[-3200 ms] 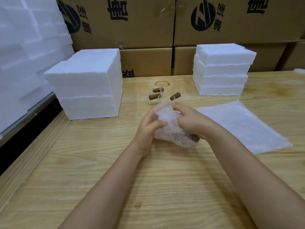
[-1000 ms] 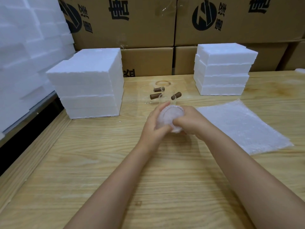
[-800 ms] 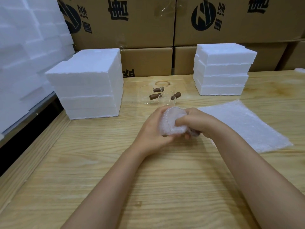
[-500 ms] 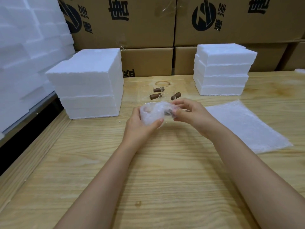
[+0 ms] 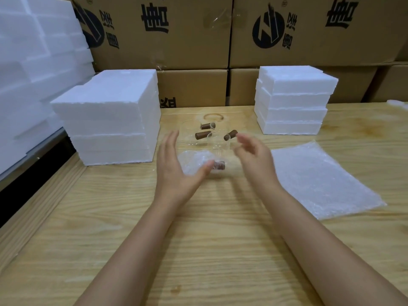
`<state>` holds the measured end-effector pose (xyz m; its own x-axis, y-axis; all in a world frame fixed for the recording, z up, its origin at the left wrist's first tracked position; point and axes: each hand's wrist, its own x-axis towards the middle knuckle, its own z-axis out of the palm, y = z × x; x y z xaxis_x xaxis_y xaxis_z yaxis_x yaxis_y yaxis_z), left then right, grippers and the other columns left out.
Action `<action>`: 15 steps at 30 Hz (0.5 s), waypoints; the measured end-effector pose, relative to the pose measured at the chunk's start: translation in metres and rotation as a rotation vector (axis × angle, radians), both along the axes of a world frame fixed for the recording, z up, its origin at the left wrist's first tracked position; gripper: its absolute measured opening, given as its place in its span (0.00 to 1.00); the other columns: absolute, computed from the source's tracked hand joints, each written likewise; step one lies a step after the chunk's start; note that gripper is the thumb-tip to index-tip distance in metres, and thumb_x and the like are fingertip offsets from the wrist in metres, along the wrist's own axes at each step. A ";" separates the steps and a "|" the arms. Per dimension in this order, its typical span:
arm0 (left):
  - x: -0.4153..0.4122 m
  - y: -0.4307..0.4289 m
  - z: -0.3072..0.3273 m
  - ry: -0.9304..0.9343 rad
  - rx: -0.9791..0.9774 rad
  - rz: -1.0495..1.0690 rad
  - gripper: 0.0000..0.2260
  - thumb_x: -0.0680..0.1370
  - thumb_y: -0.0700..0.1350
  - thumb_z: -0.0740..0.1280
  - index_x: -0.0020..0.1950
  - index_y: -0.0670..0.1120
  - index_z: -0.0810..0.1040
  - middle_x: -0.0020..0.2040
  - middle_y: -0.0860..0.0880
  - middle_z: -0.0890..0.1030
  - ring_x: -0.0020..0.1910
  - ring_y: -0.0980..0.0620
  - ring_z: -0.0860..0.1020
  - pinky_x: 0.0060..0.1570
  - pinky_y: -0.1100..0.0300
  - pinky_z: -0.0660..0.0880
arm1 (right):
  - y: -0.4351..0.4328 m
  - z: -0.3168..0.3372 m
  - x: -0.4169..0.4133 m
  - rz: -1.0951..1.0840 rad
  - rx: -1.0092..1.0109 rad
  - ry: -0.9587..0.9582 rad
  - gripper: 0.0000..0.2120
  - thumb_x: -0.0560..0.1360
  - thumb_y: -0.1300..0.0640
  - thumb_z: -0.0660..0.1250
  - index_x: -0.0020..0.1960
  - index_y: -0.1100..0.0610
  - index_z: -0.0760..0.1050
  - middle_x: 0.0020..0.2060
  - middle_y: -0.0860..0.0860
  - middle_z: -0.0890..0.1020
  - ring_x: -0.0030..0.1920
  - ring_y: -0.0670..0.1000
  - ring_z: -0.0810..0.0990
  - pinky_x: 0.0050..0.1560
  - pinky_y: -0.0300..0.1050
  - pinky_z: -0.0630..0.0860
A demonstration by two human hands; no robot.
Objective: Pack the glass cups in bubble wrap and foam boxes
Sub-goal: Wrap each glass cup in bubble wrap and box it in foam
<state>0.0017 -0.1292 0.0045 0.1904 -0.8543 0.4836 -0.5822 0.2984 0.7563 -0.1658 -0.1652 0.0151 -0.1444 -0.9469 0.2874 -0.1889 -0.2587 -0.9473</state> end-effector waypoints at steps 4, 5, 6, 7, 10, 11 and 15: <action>-0.029 -0.023 0.033 0.108 -0.037 -0.164 0.29 0.79 0.58 0.62 0.77 0.53 0.57 0.75 0.57 0.62 0.69 0.66 0.60 0.63 0.75 0.57 | -0.030 0.033 -0.036 -0.326 -0.193 -0.218 0.07 0.79 0.53 0.62 0.57 0.48 0.73 0.54 0.43 0.77 0.58 0.44 0.75 0.56 0.33 0.69; -0.038 -0.036 0.043 0.170 0.005 -0.200 0.27 0.80 0.57 0.60 0.77 0.53 0.57 0.76 0.56 0.62 0.67 0.66 0.62 0.62 0.73 0.60 | -0.043 0.040 -0.048 -0.396 -0.206 -0.234 0.07 0.79 0.53 0.61 0.57 0.48 0.72 0.55 0.43 0.77 0.59 0.44 0.74 0.57 0.34 0.69; -0.049 -0.050 0.053 0.216 0.050 -0.229 0.26 0.81 0.57 0.58 0.78 0.54 0.57 0.76 0.55 0.63 0.65 0.67 0.65 0.59 0.73 0.63 | -0.058 0.046 -0.062 -0.463 -0.208 -0.235 0.09 0.80 0.53 0.60 0.59 0.49 0.71 0.57 0.45 0.76 0.60 0.45 0.74 0.58 0.36 0.70; -0.059 -0.065 0.062 0.241 0.098 -0.253 0.25 0.82 0.57 0.56 0.78 0.54 0.56 0.76 0.54 0.63 0.63 0.66 0.67 0.56 0.74 0.65 | -0.074 0.051 -0.078 -0.532 -0.197 -0.227 0.12 0.79 0.53 0.59 0.62 0.51 0.70 0.59 0.47 0.76 0.60 0.46 0.74 0.59 0.38 0.70; -0.091 -0.109 0.077 0.208 0.236 -0.346 0.25 0.83 0.59 0.51 0.79 0.54 0.53 0.77 0.52 0.62 0.72 0.52 0.64 0.66 0.57 0.63 | -0.120 0.060 -0.127 -0.711 -0.155 -0.169 0.18 0.79 0.55 0.56 0.67 0.57 0.67 0.61 0.52 0.73 0.60 0.50 0.74 0.57 0.40 0.70; -0.100 -0.122 0.079 0.187 0.280 -0.373 0.25 0.83 0.59 0.50 0.79 0.54 0.52 0.77 0.52 0.61 0.74 0.50 0.61 0.67 0.55 0.59 | -0.132 0.061 -0.141 -0.743 -0.145 -0.114 0.19 0.79 0.54 0.56 0.68 0.57 0.66 0.61 0.52 0.72 0.61 0.51 0.73 0.56 0.39 0.69; -0.127 -0.163 0.082 0.236 0.385 -0.465 0.26 0.83 0.60 0.48 0.79 0.56 0.48 0.79 0.54 0.56 0.77 0.49 0.56 0.66 0.55 0.57 | -0.172 0.059 -0.188 -0.765 -0.005 -0.051 0.25 0.79 0.43 0.53 0.72 0.53 0.62 0.68 0.51 0.69 0.66 0.52 0.70 0.64 0.45 0.67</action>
<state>-0.1249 -0.2927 0.0861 -0.1772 -0.9772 0.1170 -0.2624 0.1615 0.9513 -0.3534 -0.3368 0.0739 -0.7725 -0.5764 0.2667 -0.2732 -0.0775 -0.9588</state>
